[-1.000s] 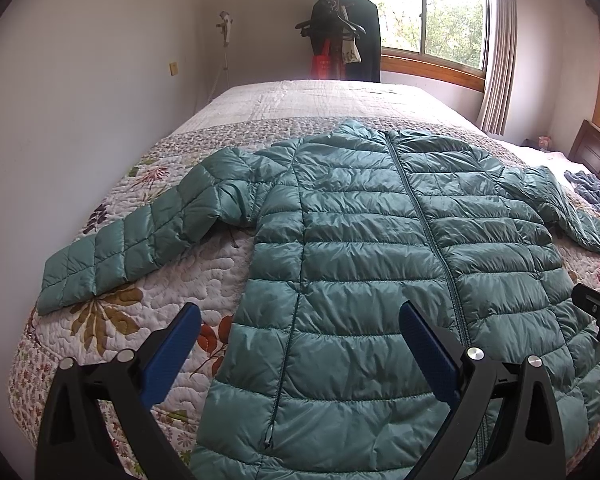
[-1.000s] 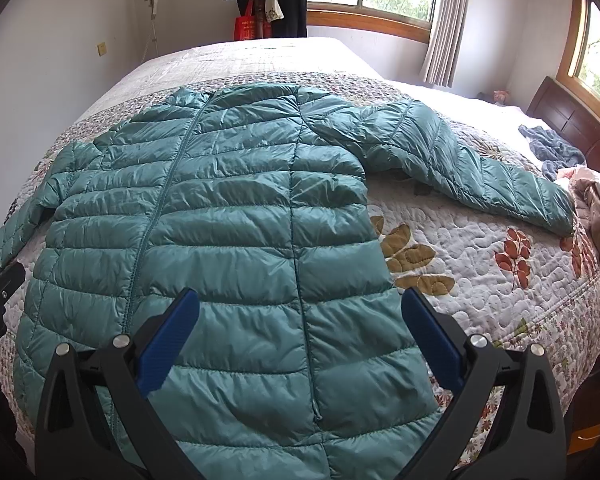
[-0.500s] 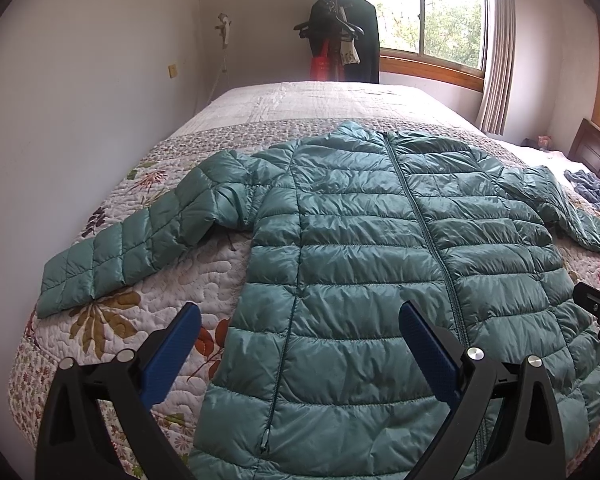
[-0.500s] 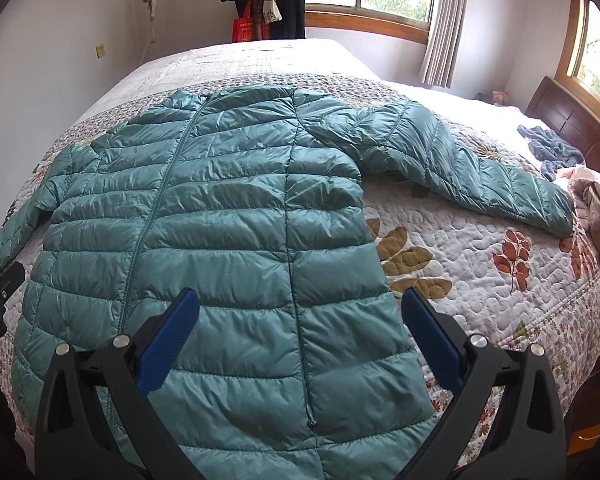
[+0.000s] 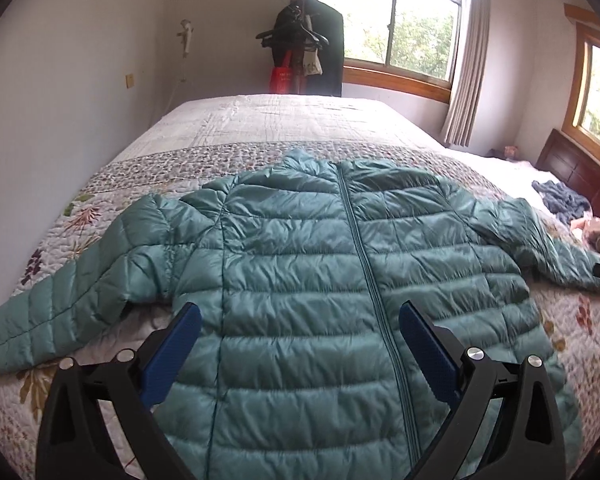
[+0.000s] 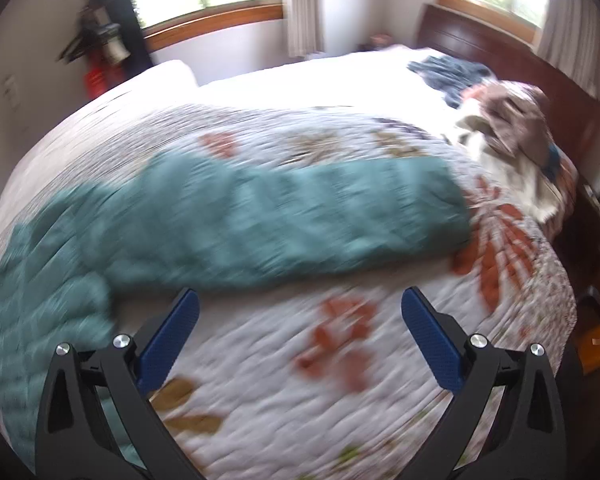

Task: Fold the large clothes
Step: 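Move the right gripper to a sleeve cuff and close on it, then lift the sleeve with the right gripper, lay it across the body, open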

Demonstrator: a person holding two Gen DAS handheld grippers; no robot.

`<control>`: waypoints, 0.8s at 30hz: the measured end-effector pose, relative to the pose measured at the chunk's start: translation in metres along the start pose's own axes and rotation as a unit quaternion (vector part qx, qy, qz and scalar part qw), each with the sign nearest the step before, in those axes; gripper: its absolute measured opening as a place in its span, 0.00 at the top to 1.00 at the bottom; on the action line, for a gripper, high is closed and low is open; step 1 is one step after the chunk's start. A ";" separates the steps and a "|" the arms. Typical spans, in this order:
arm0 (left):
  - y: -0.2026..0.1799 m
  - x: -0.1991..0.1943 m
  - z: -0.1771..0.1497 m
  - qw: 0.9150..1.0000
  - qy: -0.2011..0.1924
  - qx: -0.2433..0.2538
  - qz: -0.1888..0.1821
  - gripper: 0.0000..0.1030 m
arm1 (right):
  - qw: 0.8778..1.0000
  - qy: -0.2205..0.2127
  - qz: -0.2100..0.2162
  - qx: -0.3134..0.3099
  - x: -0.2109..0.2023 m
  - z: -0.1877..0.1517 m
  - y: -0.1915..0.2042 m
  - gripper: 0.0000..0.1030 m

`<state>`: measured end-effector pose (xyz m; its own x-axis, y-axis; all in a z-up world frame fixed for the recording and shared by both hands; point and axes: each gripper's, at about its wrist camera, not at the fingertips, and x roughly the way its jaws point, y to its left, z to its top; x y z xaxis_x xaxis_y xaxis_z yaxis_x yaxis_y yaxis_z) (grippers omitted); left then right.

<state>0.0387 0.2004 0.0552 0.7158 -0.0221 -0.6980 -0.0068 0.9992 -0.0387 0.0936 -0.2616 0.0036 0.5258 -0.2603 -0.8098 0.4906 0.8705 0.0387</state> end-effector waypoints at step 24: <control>0.008 0.034 -0.012 1.000 0.007 -0.001 0.008 0.04 | 0.995 0.071 0.015 0.067 0.093 0.053 -0.101 0.81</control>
<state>0.0543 0.2070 0.0227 0.7051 -0.0067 -0.7090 -0.0201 0.9994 -0.0294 0.1299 -0.3956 -0.0451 0.4420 -0.1649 -0.8817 0.5691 0.8113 0.1336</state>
